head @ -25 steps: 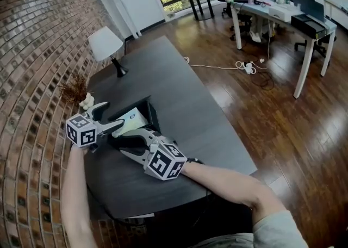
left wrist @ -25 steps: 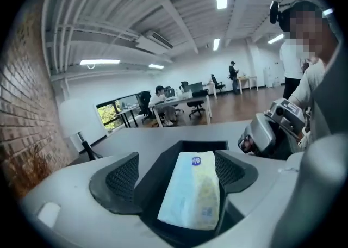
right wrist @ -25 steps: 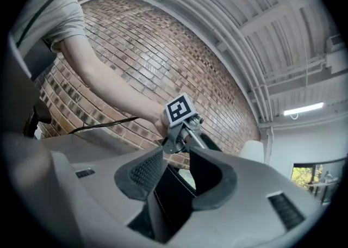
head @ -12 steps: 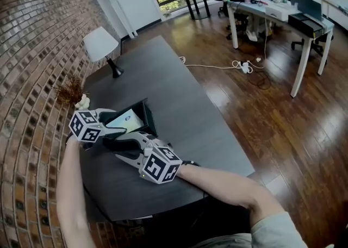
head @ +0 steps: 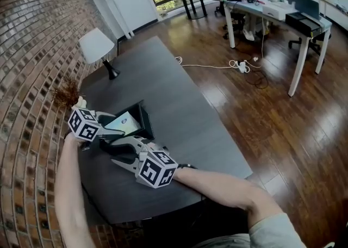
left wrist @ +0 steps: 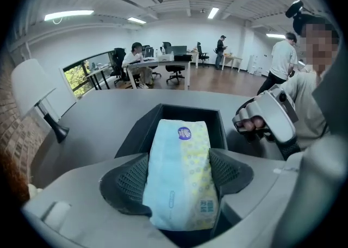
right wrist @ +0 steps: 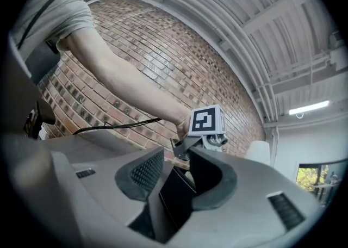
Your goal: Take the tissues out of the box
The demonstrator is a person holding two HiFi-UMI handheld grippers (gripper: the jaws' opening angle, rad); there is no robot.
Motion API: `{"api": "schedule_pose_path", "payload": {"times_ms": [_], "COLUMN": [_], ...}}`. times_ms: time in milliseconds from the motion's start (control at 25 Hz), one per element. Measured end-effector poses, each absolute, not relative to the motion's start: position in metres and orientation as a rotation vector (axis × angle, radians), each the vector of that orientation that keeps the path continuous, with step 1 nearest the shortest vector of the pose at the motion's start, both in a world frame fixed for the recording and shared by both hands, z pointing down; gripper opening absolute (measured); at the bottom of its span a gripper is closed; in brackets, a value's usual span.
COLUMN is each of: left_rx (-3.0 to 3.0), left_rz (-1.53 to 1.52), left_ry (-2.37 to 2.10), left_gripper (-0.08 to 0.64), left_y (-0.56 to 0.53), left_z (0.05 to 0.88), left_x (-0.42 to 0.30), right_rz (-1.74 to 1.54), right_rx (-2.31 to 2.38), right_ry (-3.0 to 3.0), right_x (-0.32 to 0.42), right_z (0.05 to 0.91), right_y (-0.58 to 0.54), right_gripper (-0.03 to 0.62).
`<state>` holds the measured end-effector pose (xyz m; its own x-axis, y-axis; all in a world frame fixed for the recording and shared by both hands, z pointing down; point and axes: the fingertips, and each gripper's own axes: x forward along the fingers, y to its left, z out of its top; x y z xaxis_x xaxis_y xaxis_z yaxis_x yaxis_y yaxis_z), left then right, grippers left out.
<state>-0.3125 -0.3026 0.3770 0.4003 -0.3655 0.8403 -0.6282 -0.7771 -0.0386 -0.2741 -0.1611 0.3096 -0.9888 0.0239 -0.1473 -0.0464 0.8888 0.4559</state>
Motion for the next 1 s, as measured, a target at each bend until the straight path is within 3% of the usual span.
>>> {"api": "schedule_pose_path", "payload": {"times_ms": [240, 480, 600, 760, 880, 1000], "left_rx": [2.479, 2.665, 2.74, 2.713, 2.609, 2.49], "left_rz": [1.37, 1.03, 0.631, -0.186, -0.856, -1.333], "left_ry": [-0.949, -1.156, -1.341, -1.507, -1.403, -1.175], "left_gripper": [0.327, 0.325, 0.325, 0.322, 0.322, 0.322], "left_y": [-0.302, -0.294, -0.281, -0.241, -0.193, -0.144], "left_z": [0.356, 0.289, 0.247, 0.206, 0.191, 0.196], "left_x": [-0.306, -0.298, -0.304, -0.33, -0.345, -0.342], "right_rz": [0.746, 0.76, 0.763, 0.752, 0.742, 0.736], "right_rx": [-0.006, -0.027, -0.044, -0.078, -0.09, -0.098], "right_ry": [2.906, 2.902, 2.892, 2.881, 2.887, 2.892], "right_x": [-0.273, -0.272, -0.27, -0.267, -0.265, -0.262], "right_z": [0.313, 0.312, 0.309, 0.305, 0.306, 0.307], "right_y": [-0.158, -0.161, -0.162, -0.167, -0.17, -0.173], "right_gripper": [0.149, 0.149, 0.149, 0.147, 0.147, 0.148]}}
